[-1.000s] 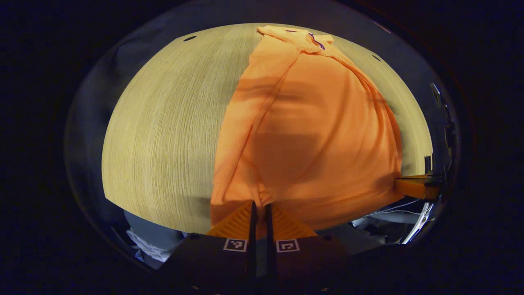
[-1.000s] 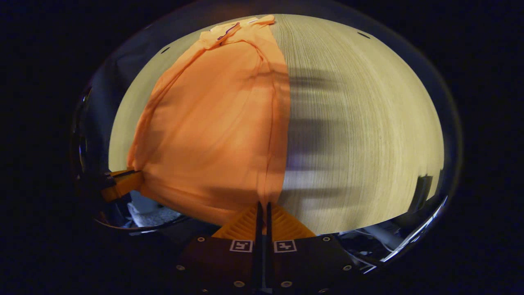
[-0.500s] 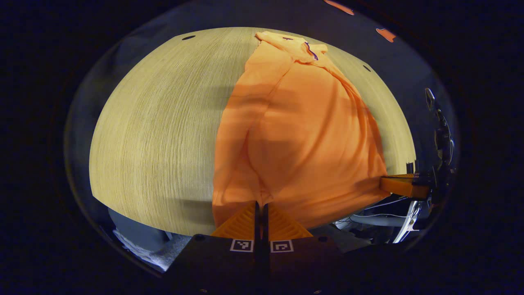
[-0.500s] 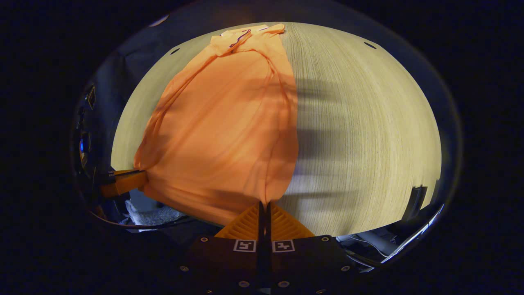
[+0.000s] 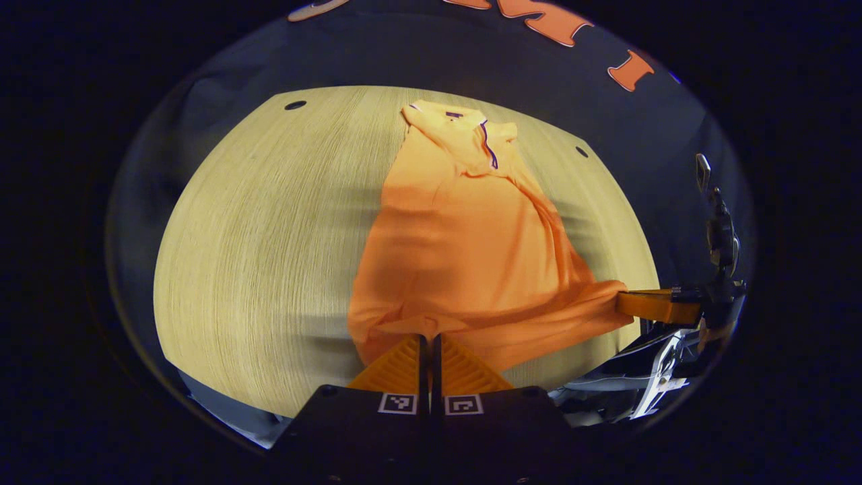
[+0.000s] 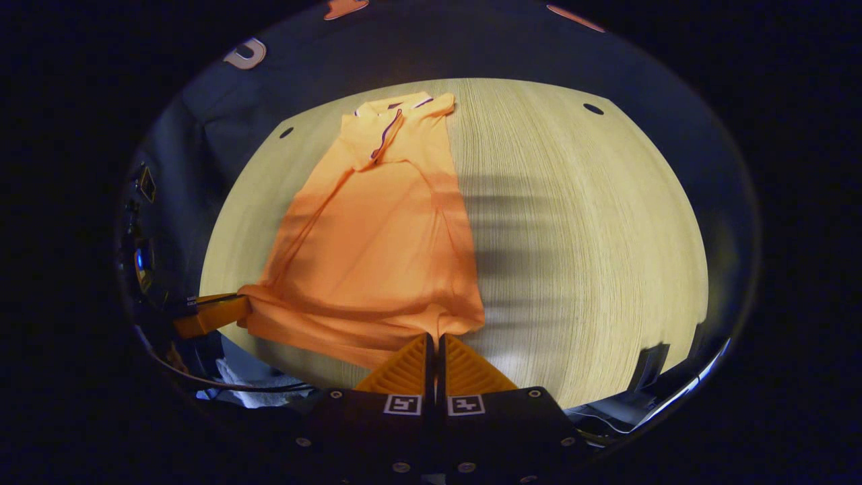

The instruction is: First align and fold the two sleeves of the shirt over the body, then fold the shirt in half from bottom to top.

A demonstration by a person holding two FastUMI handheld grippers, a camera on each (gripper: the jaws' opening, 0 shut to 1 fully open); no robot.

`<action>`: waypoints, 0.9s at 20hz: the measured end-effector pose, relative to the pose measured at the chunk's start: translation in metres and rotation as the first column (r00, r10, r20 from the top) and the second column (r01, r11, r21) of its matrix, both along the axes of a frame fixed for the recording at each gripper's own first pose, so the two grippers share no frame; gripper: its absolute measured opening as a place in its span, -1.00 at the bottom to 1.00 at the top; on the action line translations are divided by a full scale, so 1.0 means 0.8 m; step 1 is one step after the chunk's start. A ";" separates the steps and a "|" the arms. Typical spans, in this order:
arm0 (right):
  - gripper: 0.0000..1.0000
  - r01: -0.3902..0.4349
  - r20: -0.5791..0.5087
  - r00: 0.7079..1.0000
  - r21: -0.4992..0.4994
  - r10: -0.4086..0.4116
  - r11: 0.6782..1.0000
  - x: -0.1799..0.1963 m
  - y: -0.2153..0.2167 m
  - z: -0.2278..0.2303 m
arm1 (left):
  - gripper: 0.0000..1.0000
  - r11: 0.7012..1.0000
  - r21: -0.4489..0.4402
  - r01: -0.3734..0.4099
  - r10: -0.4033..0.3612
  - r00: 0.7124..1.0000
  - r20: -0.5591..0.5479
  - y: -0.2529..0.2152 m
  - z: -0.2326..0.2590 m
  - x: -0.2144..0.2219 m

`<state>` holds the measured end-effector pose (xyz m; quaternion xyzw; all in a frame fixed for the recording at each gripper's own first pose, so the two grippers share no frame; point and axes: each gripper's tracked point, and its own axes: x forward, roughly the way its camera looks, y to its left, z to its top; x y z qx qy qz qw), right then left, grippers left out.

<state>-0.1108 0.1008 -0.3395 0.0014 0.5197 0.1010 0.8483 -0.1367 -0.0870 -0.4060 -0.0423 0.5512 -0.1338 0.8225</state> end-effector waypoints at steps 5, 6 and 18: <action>-1.00 0.017 0.068 0.998 0.041 -0.019 0.999 0.055 0.007 0.034 | -0.99 1.000 -0.014 0.002 -0.001 0.997 0.072 -0.009 0.023 0.060; -1.00 0.019 0.080 0.997 0.047 -0.023 0.999 0.066 0.009 0.040 | -0.99 1.000 -0.013 0.004 -0.003 0.996 0.088 -0.010 0.027 0.073; -1.00 0.039 0.228 0.972 0.067 -0.054 0.997 0.230 0.013 0.096 | -0.99 0.998 -0.053 -0.031 0.043 0.969 0.244 -0.043 0.060 0.254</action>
